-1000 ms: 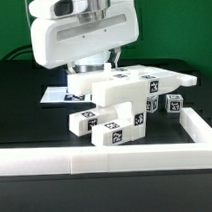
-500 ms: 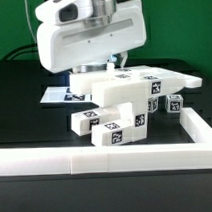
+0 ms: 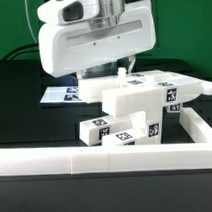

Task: Assemble chair

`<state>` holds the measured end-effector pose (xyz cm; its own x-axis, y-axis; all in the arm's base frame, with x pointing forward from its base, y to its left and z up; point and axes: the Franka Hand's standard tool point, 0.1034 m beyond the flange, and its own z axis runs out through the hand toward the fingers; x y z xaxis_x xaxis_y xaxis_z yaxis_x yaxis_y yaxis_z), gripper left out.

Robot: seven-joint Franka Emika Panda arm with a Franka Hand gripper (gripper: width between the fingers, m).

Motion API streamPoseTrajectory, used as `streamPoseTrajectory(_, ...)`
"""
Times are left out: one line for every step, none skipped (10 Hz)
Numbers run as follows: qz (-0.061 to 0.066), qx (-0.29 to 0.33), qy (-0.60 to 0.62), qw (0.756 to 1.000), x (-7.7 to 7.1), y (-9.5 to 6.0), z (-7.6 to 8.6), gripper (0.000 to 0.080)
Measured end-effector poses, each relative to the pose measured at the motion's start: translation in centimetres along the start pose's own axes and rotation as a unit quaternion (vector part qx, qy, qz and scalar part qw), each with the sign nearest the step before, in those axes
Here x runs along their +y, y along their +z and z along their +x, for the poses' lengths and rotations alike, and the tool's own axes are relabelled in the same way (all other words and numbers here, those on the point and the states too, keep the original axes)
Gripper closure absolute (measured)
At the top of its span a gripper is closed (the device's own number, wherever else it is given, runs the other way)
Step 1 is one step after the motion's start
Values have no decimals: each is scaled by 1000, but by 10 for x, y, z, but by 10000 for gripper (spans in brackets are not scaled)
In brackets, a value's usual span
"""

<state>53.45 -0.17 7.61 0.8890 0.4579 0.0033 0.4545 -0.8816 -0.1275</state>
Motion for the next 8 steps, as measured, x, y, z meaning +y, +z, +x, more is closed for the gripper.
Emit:
streamPoseTrajectory(1, -1, 8, 1000, 4, 0, 4, 151)
streamPoseTrajectory(2, -2, 33, 999, 3, 0, 5, 151)
streamPoseTrajectory(3, -5, 60, 998, -1, 1, 8, 151)
streamPoseTrajectory(-1, -8, 79, 997, -10, 3, 13, 151)
streamPoseTrajectory(0, -10, 90, 996, -17, 5, 17, 151)
streamPoseTrajectory(2, -11, 104, 995, -22, 6, 21, 151)
streamPoseTrajectory(5, -14, 110, 994, -24, 6, 22, 151)
streamPoseTrajectory(5, -14, 98, 995, -21, 4, 20, 151)
